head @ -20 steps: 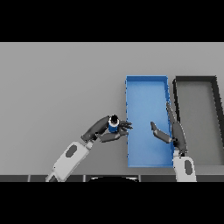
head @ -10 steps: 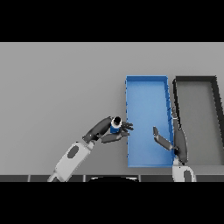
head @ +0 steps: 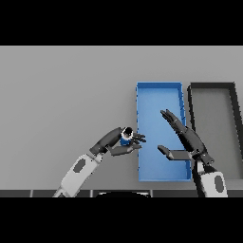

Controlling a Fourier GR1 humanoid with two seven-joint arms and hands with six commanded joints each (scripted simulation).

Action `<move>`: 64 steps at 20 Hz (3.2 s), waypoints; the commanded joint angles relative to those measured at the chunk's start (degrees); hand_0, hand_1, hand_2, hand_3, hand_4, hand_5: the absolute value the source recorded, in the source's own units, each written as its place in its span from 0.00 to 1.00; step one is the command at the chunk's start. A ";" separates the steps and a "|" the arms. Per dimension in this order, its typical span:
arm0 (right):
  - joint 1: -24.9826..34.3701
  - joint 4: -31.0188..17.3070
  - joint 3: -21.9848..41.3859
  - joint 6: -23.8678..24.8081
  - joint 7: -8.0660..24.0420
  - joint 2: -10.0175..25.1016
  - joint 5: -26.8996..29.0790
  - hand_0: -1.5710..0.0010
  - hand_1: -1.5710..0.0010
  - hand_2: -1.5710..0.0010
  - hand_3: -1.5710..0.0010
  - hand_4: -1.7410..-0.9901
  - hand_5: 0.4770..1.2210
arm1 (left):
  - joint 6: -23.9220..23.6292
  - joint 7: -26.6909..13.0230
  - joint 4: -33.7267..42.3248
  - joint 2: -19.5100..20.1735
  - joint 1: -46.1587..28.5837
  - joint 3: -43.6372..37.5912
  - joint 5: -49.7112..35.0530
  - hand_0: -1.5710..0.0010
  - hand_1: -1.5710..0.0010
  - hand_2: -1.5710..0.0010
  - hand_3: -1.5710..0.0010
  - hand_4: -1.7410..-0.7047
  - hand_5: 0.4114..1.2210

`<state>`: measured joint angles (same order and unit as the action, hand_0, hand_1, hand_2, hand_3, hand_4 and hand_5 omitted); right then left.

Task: Pick up the blue pipe and place it into the blue bin.

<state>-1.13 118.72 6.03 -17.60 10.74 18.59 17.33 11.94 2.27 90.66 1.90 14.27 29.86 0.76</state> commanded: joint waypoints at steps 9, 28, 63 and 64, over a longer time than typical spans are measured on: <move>15.72 -0.33 9.54 -3.75 9.44 -0.02 0.93 1.00 1.00 0.97 1.00 0.60 0.11 | 2.29 0.65 -1.84 -0.74 0.37 -2.60 1.17 0.00 0.00 0.00 0.00 0.26 1.00; 33.71 -14.14 15.52 -8.07 14.64 -7.91 0.42 0.28 0.28 0.27 0.39 0.25 0.16 | 5.56 -3.57 -1.26 -3.45 -0.59 -4.68 4.01 0.00 0.00 0.00 0.04 0.08 1.00; 34.65 -9.46 10.10 -1.64 21.38 -16.86 6.45 0.00 0.00 0.00 0.00 0.00 1.00 | 10.27 -7.05 -0.83 -3.62 -1.71 -8.44 8.68 0.99 0.99 0.99 0.99 0.80 0.07; 36.14 -9.08 8.93 -1.09 22.40 -16.41 8.09 0.00 0.00 0.00 0.00 0.00 1.00 | 10.25 -6.96 -1.29 -3.75 -2.26 -7.86 9.24 0.99 0.99 0.99 0.99 0.80 0.06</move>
<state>35.07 109.65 14.93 -18.73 33.03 2.21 25.37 22.24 -4.76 89.36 -1.86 11.98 22.02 10.01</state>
